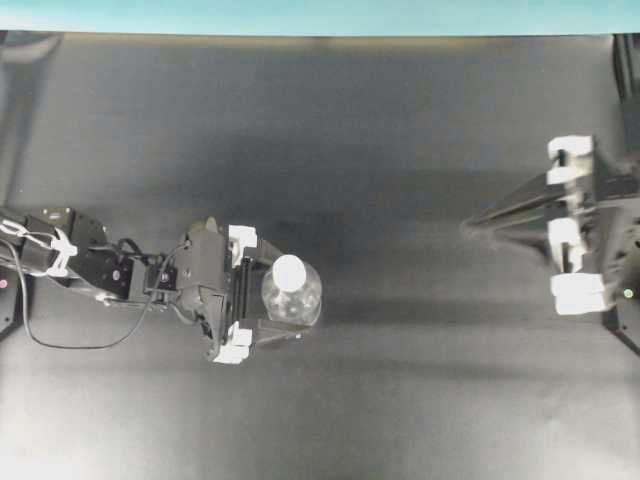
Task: Open the bottle cap by holding the bottle with the left arm and twisting the cap with the right arm.
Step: 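Swing the right gripper over the bottle and close on the white cap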
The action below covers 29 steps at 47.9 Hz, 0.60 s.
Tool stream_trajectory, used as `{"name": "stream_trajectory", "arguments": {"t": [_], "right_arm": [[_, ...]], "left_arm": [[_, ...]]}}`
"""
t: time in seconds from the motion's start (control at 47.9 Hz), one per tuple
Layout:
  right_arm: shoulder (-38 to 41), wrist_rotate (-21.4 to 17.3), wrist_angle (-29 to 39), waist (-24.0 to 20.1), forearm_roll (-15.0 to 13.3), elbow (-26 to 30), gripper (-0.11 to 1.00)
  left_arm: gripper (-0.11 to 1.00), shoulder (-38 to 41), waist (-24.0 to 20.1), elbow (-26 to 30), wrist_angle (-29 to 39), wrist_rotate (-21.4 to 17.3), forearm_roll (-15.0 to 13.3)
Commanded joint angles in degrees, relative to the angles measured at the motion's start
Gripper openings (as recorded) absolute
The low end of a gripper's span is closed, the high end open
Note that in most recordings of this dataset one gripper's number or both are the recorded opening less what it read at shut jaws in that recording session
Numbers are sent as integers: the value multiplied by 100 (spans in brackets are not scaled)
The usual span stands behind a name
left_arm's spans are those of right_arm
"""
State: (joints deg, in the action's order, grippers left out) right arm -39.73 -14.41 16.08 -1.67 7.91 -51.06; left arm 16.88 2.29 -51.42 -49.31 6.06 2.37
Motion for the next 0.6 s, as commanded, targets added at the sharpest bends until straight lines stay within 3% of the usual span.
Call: {"name": "stream_trajectory", "arguments": {"t": [0.0, 0.125, 0.25, 0.355, 0.584], "right_arm": [[255, -53, 835, -18, 158, 545, 4], [738, -53, 1951, -18, 211, 1327, 21], [1301, -185, 2725, 0, 290, 2162, 54], [1890, -659, 3322, 35, 378, 2953, 79], [3032, -1802, 4737, 176, 387, 4298, 75]], "left_arm": [[84, -9, 53, 26, 18, 0, 18], [84, -9, 53, 35, 18, 0, 26], [84, -9, 53, 35, 18, -9, 26], [84, -18, 44, 26, 53, 26, 26], [84, -18, 44, 53, 105, 35, 18]]}}
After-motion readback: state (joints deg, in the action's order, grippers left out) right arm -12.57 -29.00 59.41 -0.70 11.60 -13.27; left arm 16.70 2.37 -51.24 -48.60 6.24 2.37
